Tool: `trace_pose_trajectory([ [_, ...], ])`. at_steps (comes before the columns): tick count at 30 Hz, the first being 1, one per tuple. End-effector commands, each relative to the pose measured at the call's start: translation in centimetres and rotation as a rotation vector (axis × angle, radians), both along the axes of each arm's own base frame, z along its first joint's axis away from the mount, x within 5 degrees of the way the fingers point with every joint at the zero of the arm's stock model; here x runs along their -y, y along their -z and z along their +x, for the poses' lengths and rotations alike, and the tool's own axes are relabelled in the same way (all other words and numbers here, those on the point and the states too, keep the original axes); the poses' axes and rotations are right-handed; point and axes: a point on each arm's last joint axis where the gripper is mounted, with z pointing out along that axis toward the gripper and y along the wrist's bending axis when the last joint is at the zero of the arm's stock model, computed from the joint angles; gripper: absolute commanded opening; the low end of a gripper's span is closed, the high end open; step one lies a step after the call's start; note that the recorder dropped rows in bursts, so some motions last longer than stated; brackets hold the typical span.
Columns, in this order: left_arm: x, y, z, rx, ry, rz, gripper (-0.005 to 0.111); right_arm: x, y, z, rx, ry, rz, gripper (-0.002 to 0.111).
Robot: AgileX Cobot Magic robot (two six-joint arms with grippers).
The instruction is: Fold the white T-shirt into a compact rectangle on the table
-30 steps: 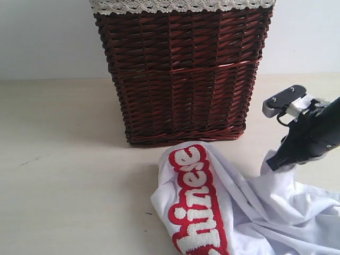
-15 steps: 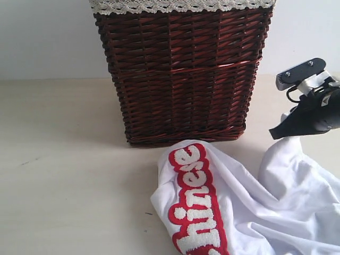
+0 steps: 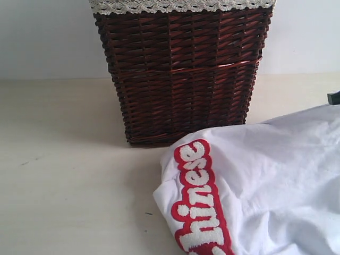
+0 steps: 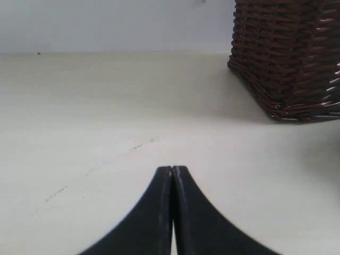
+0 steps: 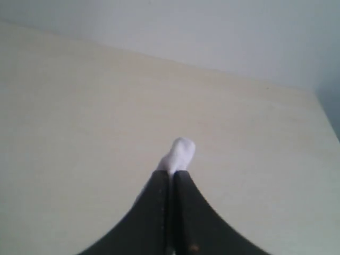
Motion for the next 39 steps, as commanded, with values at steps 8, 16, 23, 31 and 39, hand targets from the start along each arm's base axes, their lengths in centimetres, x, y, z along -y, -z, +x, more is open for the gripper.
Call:
trace_pose_trajectory([
  [8,0.1,-0.1,0.0,0.015,0.005,-0.015,0.000,1.6,0.2,0.4,0.065,0.069,-0.033,0.019],
  [16,0.1,-0.1,0.0,0.015,0.005,-0.015,0.000,1.7,-0.9,0.2,0.105,0.111,-0.012,0.045],
  [23,0.1,-0.1,0.0,0.015,0.005,-0.015,0.000,0.7,-6.0,-2.6,0.061,0.102,0.041,0.026],
  [31,0.1,-0.1,0.0,0.015,0.005,-0.015,0.000,-1.4,-10.9,-9.7,0.083,0.050,-0.019,0.000],
  [39,0.1,-0.1,0.0,0.015,0.005,-0.015,0.000,-5.0,-11.5,-21.5,-0.021,-0.129,-0.215,0.000],
])
